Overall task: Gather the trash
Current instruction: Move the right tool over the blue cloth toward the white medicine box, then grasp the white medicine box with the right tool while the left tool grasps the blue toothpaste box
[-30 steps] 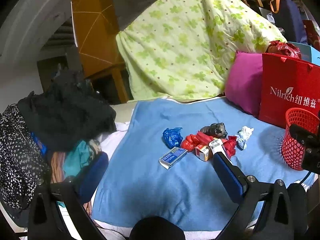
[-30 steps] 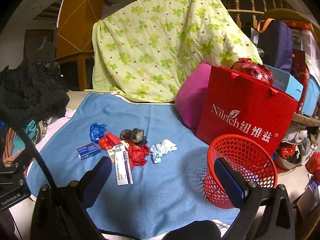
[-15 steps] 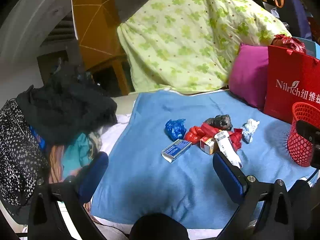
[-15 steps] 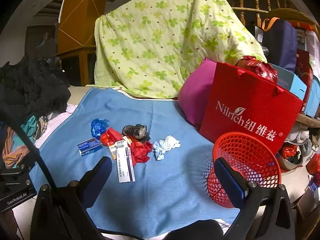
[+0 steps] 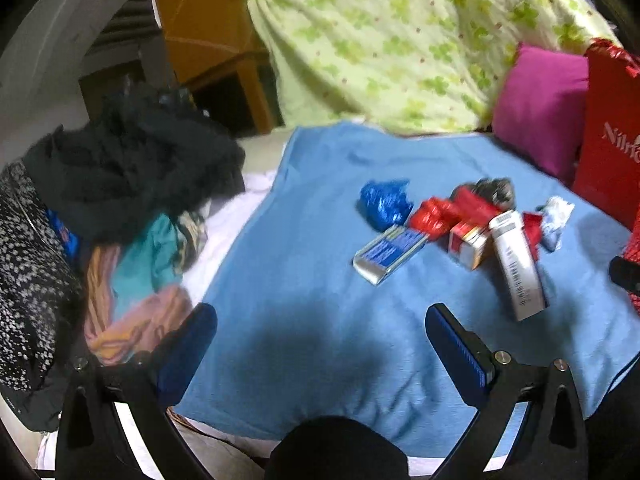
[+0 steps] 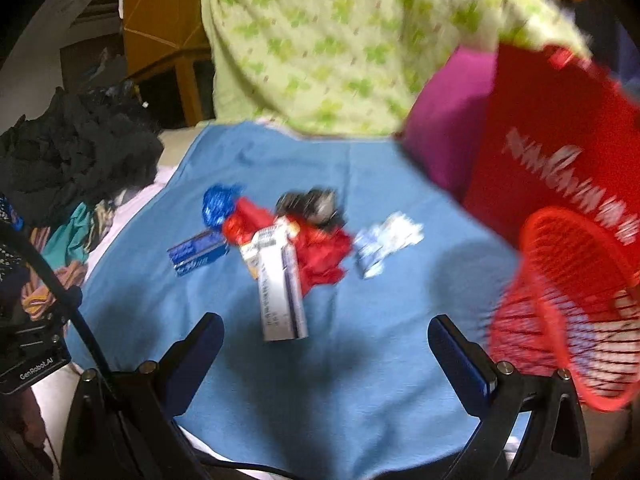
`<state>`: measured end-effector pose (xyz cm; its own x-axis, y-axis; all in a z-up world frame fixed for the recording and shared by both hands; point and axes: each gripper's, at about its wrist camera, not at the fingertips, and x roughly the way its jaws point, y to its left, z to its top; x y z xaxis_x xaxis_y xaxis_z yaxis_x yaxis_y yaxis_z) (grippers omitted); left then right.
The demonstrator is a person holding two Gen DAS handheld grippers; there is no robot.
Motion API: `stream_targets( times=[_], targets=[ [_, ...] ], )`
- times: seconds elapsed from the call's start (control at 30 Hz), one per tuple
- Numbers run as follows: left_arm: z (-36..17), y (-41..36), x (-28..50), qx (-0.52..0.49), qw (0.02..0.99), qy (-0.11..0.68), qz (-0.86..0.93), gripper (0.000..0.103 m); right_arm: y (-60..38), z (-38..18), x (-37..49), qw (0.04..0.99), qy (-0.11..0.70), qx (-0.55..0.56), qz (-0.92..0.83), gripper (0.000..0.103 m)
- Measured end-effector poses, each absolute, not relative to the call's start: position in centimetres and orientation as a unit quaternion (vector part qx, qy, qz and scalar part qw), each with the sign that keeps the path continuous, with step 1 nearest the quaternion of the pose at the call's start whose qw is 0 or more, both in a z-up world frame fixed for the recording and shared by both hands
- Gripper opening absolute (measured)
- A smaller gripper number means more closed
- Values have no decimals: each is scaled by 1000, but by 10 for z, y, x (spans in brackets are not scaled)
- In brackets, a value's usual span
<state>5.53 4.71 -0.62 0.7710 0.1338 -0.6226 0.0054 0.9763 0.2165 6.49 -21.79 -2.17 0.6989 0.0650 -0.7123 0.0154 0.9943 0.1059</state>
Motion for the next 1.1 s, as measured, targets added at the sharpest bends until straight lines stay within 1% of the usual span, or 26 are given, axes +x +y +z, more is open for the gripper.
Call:
stream_targets(
  times=[0.03,0.07,0.1,0.17,0.33,0.47,0.5,0.53,0.57,0.6,0.63,0.67,0.7,0.77,0.93,0.97,1.0,1.07,1.1],
  targets=[
    [-11,51,63,100,933,345,33,103,-215,-35,80,913,402,59,26,103],
    [-17,54,72,99,930,351,32,103,-212,-44,90,909,411,64,36,100],
    [-23,57,83,100,928,357,30,103,-210,-54,100,903,421,69,45,94],
    [-34,62,107,104,923,371,21,103,-205,-72,121,892,441,80,57,87],
    [-61,54,173,109,904,412,-34,103,-201,-99,158,874,470,105,61,87],
    [-77,34,210,120,891,429,-82,103,-186,-114,175,862,494,94,63,87],
    [-82,30,218,120,886,437,-95,103,-184,-118,179,860,497,92,61,85],
    [-86,26,225,119,881,446,-103,103,-182,-123,181,857,503,95,59,81],
    [-89,24,230,117,877,453,-108,103,-182,-126,183,855,507,97,58,64],
    [-93,23,235,113,873,462,-112,103,-183,-130,184,849,514,104,61,50],
    [-97,23,240,102,867,474,-118,103,-184,-131,184,849,513,108,62,49],
    [-99,24,243,92,864,479,-121,98,-186,-130,183,851,509,109,64,49],
    [-102,26,247,79,860,489,-125,83,-188,-129,180,855,504,108,64,49],
    [-108,29,253,64,847,514,-121,64,-194,-124,172,857,497,118,67,48],
    [-98,31,242,49,856,502,-111,60,-217,-100,141,868,467,149,86,48],
    [-91,31,234,45,860,496,-110,55,-220,-96,136,869,462,155,88,48],
    [-84,31,226,41,863,490,-113,31,-225,-90,130,870,456,164,91,48],
    [-72,29,209,30,865,486,-118,1,-237,-77,114,873,443,179,92,48],
    [-62,27,200,23,868,480,-124,1,-245,-67,104,878,432,184,88,48]
  ],
)
